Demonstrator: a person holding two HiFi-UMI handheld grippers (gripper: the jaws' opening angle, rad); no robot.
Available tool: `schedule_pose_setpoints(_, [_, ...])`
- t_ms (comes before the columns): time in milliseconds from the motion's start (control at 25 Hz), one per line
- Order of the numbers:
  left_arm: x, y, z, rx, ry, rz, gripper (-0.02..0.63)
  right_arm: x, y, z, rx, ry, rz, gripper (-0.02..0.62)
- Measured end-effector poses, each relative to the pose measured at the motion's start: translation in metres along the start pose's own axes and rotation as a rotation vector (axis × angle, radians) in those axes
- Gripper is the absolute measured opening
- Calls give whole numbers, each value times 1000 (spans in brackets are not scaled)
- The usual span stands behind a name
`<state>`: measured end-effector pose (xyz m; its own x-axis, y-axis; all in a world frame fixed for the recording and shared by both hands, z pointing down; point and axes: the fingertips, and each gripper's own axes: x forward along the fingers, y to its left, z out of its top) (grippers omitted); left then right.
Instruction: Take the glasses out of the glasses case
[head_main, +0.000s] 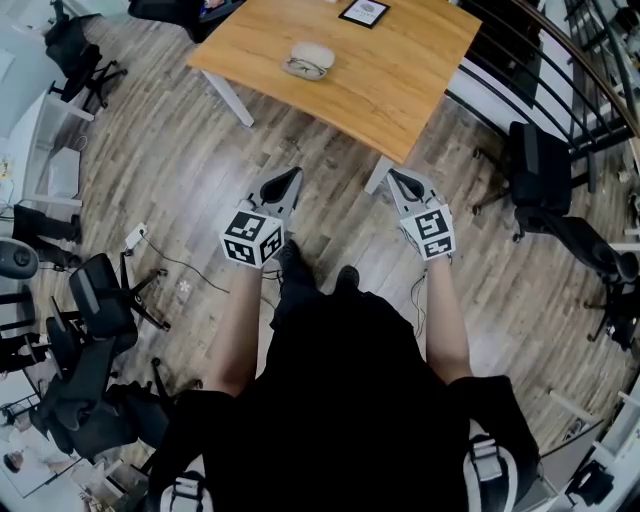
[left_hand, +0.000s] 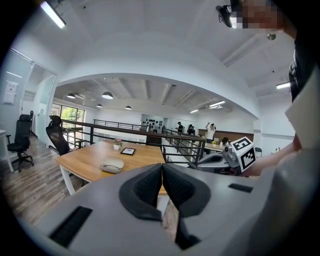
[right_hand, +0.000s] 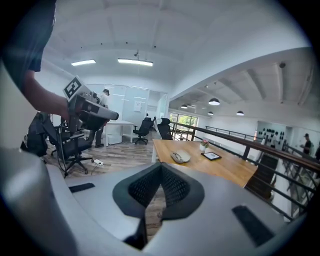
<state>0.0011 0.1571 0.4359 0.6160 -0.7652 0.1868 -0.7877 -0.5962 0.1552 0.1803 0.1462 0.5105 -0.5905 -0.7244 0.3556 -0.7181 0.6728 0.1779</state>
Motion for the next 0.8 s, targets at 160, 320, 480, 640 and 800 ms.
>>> schedule_pose_setpoints(160, [-2, 2, -1, 7, 2, 16, 21, -1, 0, 6, -15, -12, -1, 8])
schedule_pose_setpoints(320, [-5, 5, -2, 4, -6, 31, 23, 1, 3, 7, -13, -20, 4, 8])
schedule_pose_setpoints(480, [-4, 7, -4, 2, 0, 34, 23, 2, 5, 6, -20, -8, 6, 9])
schedule_pose_setpoints(640, [-4, 7, -3, -3, -7, 30, 25, 0, 3, 9, -7, -17, 1, 35])
schedule_pose_setpoints(800, [-6, 9, -3, -6, -14, 21, 37, 1, 4, 11, 1, -28, 4, 80])
